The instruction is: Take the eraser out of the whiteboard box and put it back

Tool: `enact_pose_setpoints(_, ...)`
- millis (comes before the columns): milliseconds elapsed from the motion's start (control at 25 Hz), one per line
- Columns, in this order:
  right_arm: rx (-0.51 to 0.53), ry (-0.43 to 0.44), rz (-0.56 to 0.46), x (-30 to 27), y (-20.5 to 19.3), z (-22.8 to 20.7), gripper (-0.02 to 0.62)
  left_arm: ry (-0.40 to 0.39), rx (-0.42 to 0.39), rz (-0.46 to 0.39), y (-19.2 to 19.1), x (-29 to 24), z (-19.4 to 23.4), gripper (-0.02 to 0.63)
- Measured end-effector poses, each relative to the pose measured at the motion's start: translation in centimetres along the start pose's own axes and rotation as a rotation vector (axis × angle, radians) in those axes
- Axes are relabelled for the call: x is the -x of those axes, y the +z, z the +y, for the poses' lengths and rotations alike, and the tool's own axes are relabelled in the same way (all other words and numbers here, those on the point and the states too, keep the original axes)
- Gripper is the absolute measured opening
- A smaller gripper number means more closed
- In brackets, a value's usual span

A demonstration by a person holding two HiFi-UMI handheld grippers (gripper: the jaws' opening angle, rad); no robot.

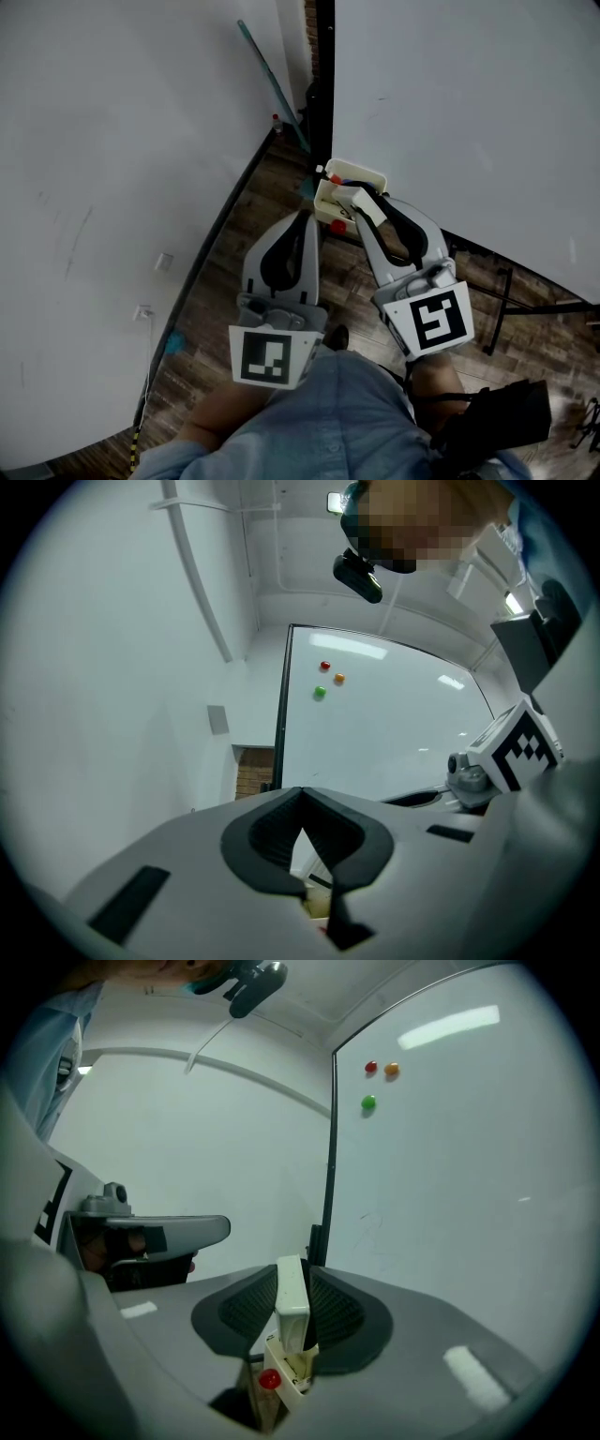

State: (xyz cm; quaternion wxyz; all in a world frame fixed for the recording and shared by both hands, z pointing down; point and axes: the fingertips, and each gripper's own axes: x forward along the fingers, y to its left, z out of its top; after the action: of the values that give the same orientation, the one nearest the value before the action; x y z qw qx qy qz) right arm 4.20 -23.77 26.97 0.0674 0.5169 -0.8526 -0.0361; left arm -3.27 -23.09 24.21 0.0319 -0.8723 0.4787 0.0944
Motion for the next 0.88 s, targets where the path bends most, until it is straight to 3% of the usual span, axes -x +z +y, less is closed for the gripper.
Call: enact_pose_setpoints(880,-0.023,0.037,0.207,-6.7,-7.2,0.7,0.106,-0.019,0.076,0.100,-4.8,-3.8,5.4,0.005)
